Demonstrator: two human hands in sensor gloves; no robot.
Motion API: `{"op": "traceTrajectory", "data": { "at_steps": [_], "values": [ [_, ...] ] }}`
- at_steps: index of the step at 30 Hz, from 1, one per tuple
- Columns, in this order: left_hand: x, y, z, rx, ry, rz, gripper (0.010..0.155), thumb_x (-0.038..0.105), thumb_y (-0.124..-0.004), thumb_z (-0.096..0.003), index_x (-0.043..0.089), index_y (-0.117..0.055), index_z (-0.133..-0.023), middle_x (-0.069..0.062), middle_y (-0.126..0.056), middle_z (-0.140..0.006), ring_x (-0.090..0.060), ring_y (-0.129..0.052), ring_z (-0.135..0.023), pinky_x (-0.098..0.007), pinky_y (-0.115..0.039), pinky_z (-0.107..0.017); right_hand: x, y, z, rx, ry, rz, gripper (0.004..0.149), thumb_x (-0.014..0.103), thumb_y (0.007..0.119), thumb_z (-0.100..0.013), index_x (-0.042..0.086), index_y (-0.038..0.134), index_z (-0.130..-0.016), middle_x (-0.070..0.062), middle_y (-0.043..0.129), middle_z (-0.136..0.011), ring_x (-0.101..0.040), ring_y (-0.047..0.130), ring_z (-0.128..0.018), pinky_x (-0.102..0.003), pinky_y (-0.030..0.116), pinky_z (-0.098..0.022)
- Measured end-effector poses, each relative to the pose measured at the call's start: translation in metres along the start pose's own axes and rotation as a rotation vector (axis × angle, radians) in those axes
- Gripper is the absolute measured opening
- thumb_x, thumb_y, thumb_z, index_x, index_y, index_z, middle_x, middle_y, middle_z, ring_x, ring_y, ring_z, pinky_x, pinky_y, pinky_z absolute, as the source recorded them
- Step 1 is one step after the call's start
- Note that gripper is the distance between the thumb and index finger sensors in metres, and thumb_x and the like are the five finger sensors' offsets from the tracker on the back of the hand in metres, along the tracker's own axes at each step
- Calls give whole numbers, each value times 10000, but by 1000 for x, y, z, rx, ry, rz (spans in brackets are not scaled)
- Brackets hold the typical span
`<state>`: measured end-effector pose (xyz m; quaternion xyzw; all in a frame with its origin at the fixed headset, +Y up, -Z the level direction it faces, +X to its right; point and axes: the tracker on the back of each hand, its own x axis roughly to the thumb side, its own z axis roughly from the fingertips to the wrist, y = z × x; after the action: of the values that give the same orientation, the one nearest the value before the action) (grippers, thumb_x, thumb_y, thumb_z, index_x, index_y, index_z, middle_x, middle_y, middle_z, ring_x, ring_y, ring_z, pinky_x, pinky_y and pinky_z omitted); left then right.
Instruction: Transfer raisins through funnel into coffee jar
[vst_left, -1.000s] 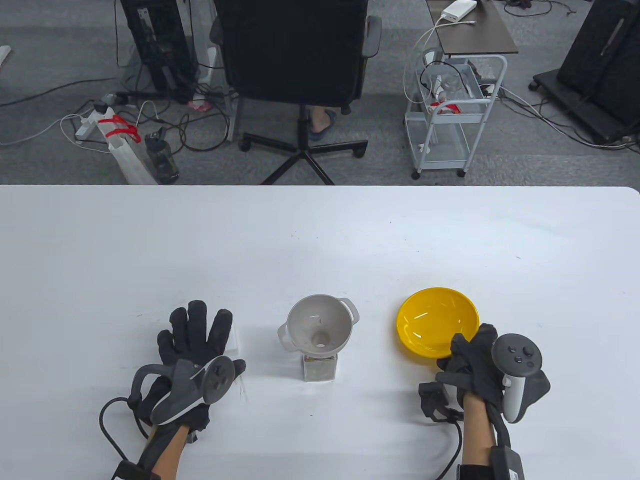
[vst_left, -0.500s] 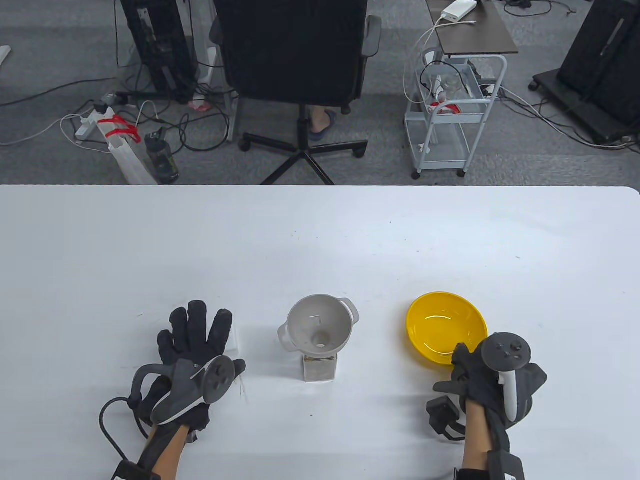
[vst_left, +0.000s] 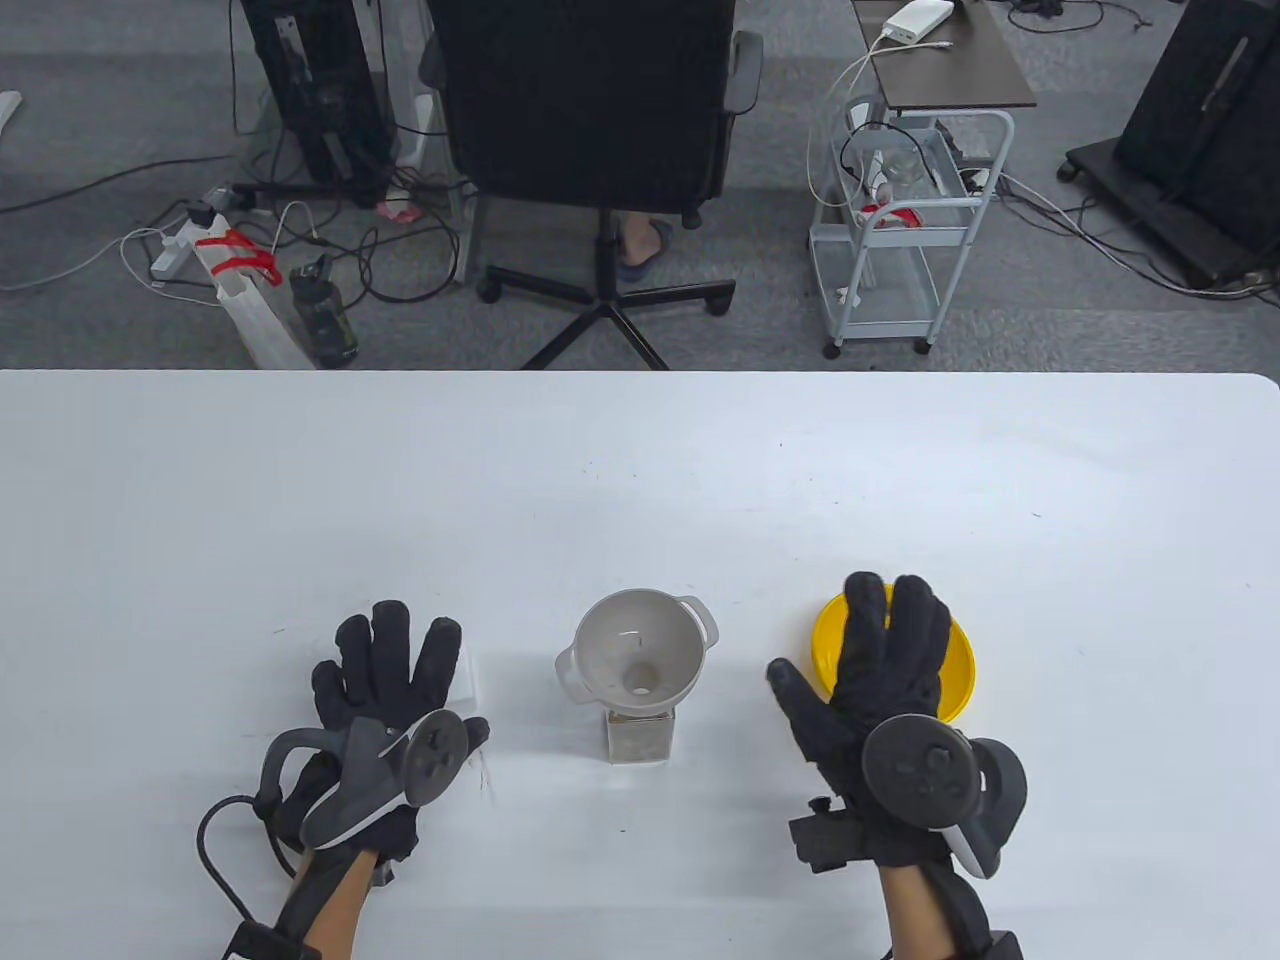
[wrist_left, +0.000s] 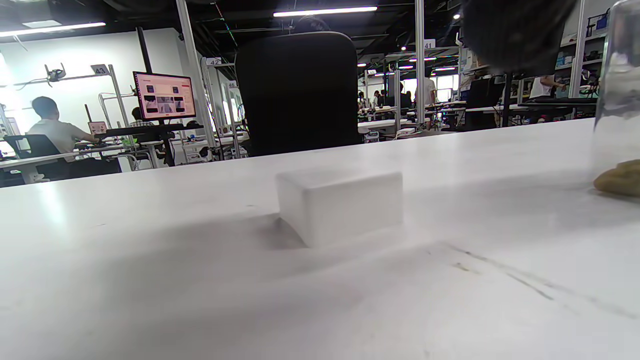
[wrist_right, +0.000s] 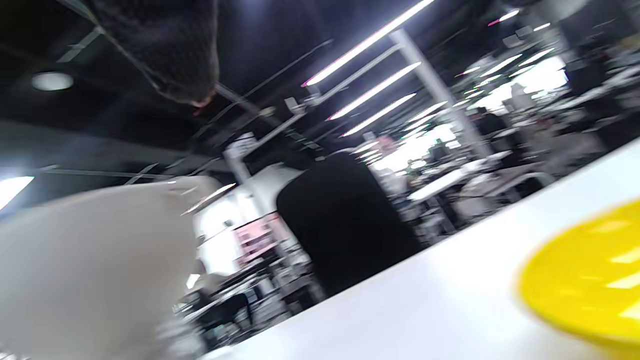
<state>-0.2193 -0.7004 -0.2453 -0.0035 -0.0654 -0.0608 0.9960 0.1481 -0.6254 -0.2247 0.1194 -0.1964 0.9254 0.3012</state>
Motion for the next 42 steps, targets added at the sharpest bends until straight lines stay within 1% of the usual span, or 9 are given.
{"op": "traceTrajectory", "data": {
  "at_steps": [2,7,12,16,20,23,31,35,42],
  "values": [
    [0,0,0,-2,2,1,920,664,-664,-578,248,-136,-1207,-287,-123,-1272,-614,-289,-1125,-758,-424,-732,25,2,2,38,-134,-22,927,550,762,-609,170,123,-1162,-420,78,-1121,-744,191,-969,-812,426,-664],
    [-1,0,0,-2,2,3,919,665,-661,-578,249,-135,-1206,-286,-127,-1271,-612,-289,-1127,-758,-424,-732,63,17,3,166,-285,20,898,570,778,-584,196,219,-1178,-405,82,-1132,-732,163,-975,-827,405,-659],
    [-1,-1,-1,2,-1,10,920,665,-661,-578,248,-135,-1207,-288,-124,-1271,-614,-287,-1126,-759,-423,-733,79,34,-2,274,-320,113,883,569,791,-571,196,277,-1184,-396,80,-1137,-726,155,-978,-832,396,-657],
    [-1,-1,-1,2,-3,11,919,665,-660,-579,248,-135,-1207,-287,-124,-1272,-613,-288,-1126,-758,-423,-733,80,48,-6,353,-298,183,813,546,795,-578,174,386,-1175,-389,124,-1147,-724,171,-983,-826,404,-662],
    [-1,-2,-1,-4,0,5,919,666,-660,-578,248,-135,-1207,-286,-124,-1272,-611,-290,-1127,-759,-423,-732,72,59,-5,271,-299,141,696,493,816,-575,177,526,-1123,-374,223,-1159,-710,244,-996,-813,444,-661],
    [-1,-2,-1,-6,2,1,918,666,-659,-579,248,-135,-1206,-284,-125,-1272,-612,-288,-1126,-758,-423,-733,66,64,-5,305,-277,152,623,463,806,-590,187,568,-1096,-365,218,-1165,-705,243,-999,-807,442,-667],
    [-1,-2,-1,-4,0,1,919,666,-660,-577,249,-136,-1206,-286,-125,-1271,-613,-288,-1126,-759,-424,-732,62,73,-4,269,-270,159,460,365,807,-601,186,668,-1001,-356,328,-1157,-696,310,-996,-785,488,-668],
    [-1,-2,-1,-3,-1,-1,918,665,-659,-579,247,-136,-1207,-285,-125,-1271,-612,-288,-1126,-759,-424,-732,63,72,-4,238,-280,141,430,344,825,-588,180,695,-963,-349,379,-1148,-706,344,-984,-773,508,-670],
    [0,-3,-1,-3,-2,2,917,666,-660,-577,249,-139,-1207,-286,-126,-1271,-612,-288,-1126,-758,-423,-732,64,64,-1,175,-307,90,439,337,838,-576,174,694,-957,-345,394,-1142,-707,373,-975,-753,522,-680]
  ]
}}
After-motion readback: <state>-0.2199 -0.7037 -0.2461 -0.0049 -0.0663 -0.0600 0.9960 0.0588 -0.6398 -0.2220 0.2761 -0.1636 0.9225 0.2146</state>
